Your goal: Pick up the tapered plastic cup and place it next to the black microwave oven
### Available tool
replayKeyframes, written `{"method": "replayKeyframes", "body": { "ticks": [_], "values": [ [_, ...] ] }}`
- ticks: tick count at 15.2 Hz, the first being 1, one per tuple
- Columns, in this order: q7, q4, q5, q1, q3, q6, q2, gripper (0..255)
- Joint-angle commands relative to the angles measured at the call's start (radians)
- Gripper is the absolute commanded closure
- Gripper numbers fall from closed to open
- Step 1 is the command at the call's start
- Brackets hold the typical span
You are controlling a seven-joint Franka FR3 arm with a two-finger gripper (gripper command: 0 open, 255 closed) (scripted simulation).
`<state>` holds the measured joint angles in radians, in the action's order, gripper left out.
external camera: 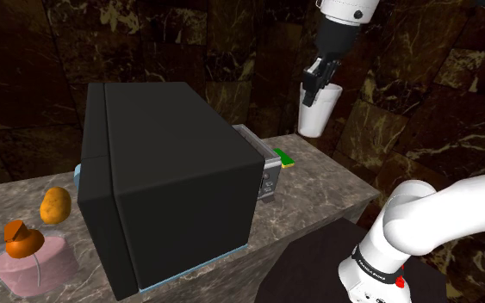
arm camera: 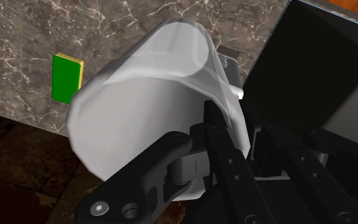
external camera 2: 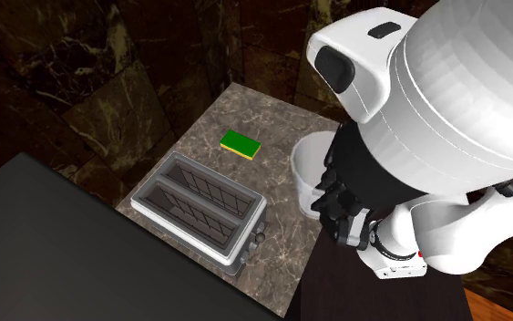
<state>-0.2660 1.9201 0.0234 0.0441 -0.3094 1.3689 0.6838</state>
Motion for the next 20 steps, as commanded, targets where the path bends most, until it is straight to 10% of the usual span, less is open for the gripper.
{"method": "replayKeyframes", "body": {
  "ticks": [1,20],
  "values": [
    [-0.003,0.040,0.004,-0.004,-0.001,0.025,0.016,255],
    [-0.019,0.376,0.038,-0.036,-0.017,0.249,0.128,255]
  ]
}}
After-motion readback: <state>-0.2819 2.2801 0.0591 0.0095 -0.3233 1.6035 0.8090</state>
